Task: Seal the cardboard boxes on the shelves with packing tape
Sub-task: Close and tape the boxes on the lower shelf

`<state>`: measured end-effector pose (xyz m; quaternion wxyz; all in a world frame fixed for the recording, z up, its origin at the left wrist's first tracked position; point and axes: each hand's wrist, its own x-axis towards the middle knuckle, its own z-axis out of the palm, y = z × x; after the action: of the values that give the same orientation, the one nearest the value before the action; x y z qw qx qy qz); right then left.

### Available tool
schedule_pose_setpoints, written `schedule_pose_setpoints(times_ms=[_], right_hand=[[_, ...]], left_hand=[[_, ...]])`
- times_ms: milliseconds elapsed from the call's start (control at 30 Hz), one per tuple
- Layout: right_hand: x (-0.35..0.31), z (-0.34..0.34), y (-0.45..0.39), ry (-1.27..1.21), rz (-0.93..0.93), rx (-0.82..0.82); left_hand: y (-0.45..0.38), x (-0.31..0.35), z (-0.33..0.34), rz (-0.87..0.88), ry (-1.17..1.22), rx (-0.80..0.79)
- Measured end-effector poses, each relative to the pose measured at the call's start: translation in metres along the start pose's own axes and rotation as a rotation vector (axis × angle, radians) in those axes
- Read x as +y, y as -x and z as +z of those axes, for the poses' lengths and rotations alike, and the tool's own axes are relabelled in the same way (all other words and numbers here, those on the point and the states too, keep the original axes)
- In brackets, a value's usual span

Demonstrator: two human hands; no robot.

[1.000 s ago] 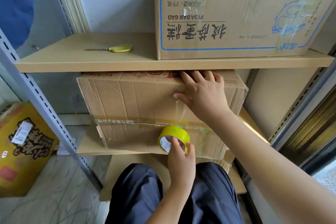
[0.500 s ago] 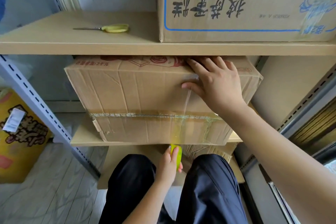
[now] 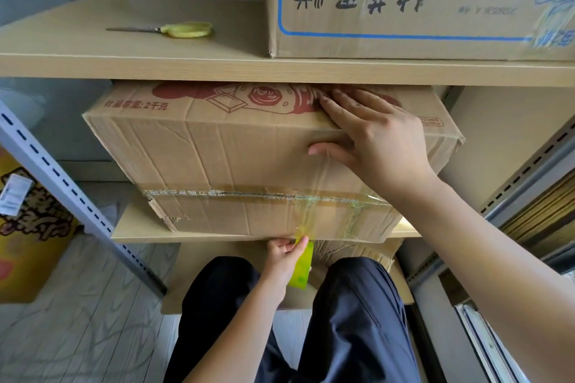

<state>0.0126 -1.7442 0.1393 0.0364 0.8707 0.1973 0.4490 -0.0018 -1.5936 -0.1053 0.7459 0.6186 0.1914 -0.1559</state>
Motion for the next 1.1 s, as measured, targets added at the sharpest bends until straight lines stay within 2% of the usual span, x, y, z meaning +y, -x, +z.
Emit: schedule_pose_setpoints(times_ms=[67, 267, 433, 633, 767, 833, 967, 1100], right_hand=[[-0.003, -0.006, 0.005, 0.022, -0.032, 0.013], [-0.007, -0.025, 0.022, 0.049, -0.091, 0.053], [-0.003, -0.052, 0.017, -0.011, -0.057, -0.032], [0.001, -0.077, -0.01, 0.002, 0.005, -0.195], [-0.008, -0.042, -0.019, 0.078, 0.213, -0.416], [-0.018, -0.018, -0.009, 0.044, 0.302, -0.461], [-0.053, 0.026, 0.044, -0.092, 0.156, -0.535], [-0.063, 0.044, 0.061, -0.11, 0.191, -0.635]], left_hand=[[0.002, -0.008, -0.002, -0.001, 0.007, 0.026], [0.016, -0.021, -0.013, -0.055, 0.084, -0.089], [0.064, -0.031, -0.022, -0.069, 0.071, -0.149], [0.13, -0.038, -0.039, 0.043, 0.127, -0.149], [0.144, -0.033, -0.043, 0.084, 0.076, -0.057], [0.147, -0.027, -0.037, 0.105, 0.026, 0.021], [0.147, -0.008, -0.02, 0.095, -0.005, 0.053], [0.147, 0.022, -0.006, 0.035, -0.034, 0.101]])
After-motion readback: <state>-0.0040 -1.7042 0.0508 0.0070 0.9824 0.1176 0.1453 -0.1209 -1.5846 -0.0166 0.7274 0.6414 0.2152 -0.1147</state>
